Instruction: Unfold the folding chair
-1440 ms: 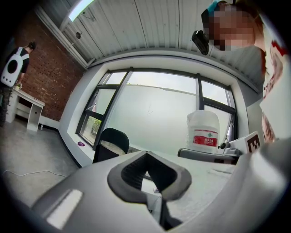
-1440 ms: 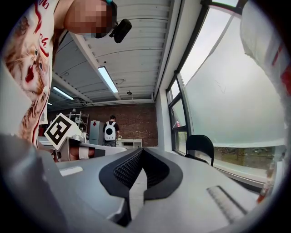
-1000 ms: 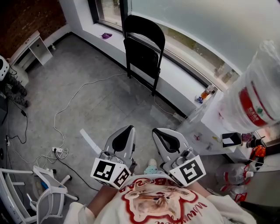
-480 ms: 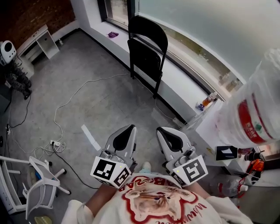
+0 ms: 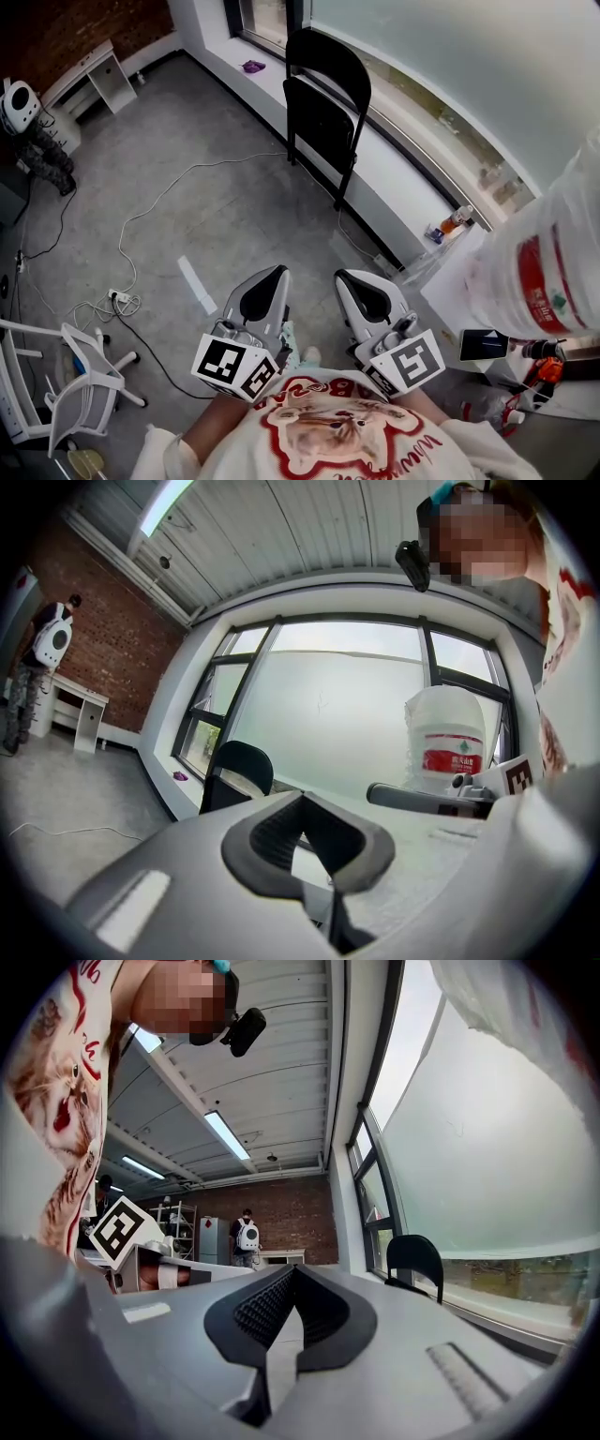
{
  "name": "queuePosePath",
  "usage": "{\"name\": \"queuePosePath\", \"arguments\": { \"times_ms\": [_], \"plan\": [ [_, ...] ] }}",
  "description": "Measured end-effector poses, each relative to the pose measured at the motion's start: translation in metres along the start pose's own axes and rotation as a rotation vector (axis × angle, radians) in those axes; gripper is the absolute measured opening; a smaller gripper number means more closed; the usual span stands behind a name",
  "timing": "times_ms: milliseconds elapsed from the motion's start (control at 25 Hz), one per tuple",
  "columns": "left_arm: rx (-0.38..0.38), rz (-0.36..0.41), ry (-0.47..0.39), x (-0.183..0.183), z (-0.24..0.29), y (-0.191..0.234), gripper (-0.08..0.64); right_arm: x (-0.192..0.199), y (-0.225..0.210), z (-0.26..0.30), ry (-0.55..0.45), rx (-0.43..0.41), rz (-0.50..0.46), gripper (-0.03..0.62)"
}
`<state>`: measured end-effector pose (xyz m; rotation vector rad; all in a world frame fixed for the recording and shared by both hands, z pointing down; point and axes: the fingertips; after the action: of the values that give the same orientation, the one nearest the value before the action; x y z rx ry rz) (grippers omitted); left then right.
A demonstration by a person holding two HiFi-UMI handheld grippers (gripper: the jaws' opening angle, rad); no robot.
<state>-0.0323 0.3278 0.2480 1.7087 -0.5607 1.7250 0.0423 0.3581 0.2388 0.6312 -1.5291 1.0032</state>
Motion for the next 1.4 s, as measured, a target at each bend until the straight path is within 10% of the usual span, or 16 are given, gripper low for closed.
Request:
{"name": "queuePosePath", "arguments": {
  "times_ms": [1400],
  "plan": [
    [0.227, 0.052, 0.004, -0.030, 0.189, 0.223, 0.000, -0.030, -0.132, 0.261, -0.048, 0.251, -0.023, 0.025]
  ]
}}
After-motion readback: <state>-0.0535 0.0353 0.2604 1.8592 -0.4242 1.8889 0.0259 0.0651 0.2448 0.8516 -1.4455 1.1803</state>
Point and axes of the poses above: the fingertips, and each gripper's own axes: z forward along the fingers, y to its left, x out of its underside, and after that the axes turned 10 degrees about z, right-handed
